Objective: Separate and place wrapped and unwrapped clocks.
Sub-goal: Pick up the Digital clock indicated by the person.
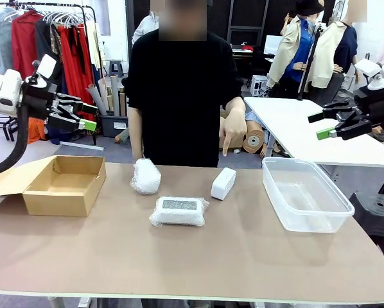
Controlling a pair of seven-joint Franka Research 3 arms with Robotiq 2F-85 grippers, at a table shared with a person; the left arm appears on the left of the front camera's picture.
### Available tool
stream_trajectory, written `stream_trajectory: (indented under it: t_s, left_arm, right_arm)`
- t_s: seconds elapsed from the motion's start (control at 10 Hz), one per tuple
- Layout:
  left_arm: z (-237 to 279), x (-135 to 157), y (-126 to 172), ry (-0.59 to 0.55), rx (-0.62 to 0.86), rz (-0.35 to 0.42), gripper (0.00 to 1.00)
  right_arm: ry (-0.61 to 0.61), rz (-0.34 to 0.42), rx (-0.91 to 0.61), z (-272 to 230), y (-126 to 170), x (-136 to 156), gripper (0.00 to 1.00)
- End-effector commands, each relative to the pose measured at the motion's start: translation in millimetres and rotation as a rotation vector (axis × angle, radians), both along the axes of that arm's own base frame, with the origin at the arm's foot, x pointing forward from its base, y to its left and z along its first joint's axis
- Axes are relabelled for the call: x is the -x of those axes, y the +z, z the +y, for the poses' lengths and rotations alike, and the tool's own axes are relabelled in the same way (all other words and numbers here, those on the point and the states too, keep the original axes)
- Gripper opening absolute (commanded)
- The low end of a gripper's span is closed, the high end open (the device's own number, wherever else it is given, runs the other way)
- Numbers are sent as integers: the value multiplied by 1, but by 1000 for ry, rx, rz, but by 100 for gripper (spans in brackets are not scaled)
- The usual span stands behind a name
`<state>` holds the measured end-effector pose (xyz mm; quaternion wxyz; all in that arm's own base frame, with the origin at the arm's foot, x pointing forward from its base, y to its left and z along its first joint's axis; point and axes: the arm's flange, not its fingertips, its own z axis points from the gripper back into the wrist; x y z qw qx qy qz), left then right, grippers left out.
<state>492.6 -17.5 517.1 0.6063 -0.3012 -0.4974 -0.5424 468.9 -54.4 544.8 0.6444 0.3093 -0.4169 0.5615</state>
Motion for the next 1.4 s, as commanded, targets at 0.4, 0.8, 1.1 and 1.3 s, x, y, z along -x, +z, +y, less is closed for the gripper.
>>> stream_trajectory:
  t_s: [0.4, 0.8, 1.1, 1.3]
  left_arm:
    - [0, 2, 2, 10, -4, -7, 100]
    - [0, 2, 2, 10, -4, -7, 100]
    - [0, 2, 2, 10, -4, -7, 100]
    - [0, 2, 2, 10, -4, -7, 100]
  right_arm:
    - [3, 0, -2, 1, 0, 1, 100]
    - [3, 0, -2, 1, 0, 1, 100]
    - [3, 0, -2, 1, 0, 1, 100]
    - [3, 0, -2, 1, 0, 1, 100]
